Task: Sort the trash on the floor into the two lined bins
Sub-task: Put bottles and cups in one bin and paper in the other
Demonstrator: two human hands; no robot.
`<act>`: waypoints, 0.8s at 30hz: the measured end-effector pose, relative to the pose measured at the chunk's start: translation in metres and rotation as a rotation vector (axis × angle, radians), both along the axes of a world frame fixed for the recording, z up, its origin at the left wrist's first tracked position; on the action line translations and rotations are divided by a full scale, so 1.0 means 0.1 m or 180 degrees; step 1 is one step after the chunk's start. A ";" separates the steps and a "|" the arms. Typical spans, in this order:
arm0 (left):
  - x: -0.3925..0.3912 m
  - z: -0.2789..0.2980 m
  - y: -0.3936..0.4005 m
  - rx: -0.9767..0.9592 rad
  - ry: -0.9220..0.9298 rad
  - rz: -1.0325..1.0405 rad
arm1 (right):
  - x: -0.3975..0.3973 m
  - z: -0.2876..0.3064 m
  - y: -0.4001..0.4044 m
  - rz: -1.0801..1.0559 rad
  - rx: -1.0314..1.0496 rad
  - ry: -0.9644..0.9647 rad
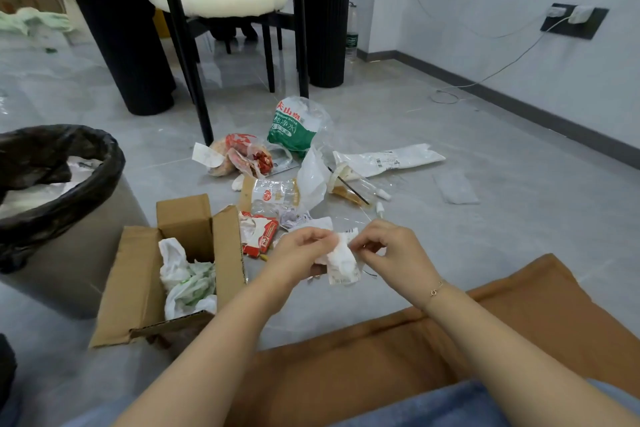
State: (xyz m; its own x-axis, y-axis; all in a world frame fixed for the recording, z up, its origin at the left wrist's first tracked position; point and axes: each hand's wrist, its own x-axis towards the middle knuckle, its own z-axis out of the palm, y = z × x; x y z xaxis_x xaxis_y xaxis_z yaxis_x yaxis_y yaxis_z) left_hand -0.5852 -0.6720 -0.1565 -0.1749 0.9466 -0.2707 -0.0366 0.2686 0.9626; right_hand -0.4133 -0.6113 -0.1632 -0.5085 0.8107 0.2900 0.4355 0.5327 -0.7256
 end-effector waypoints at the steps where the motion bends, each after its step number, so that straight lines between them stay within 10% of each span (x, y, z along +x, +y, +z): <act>1: 0.00 0.01 0.00 -0.0012 -0.0043 -0.0054 | -0.01 0.00 -0.01 0.0019 0.0013 0.0033; 15: -0.06 0.07 -0.10 0.0148 0.0567 0.0136 | -0.11 0.18 -0.12 -0.0043 -0.1935 0.1519; 24: -1.06 0.42 -0.61 0.0300 0.0891 0.1506 | -0.61 0.21 -0.27 0.0238 -0.2370 0.1728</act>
State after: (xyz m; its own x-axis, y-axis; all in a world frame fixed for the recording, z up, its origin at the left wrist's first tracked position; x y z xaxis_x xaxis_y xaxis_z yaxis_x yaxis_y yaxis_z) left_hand -0.6917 -0.7326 -0.1145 -0.6398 0.7653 -0.0709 0.1283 0.1974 0.9719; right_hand -0.4746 -0.6383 -0.1418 -0.5138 0.8543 -0.0790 -0.0813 -0.1402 -0.9868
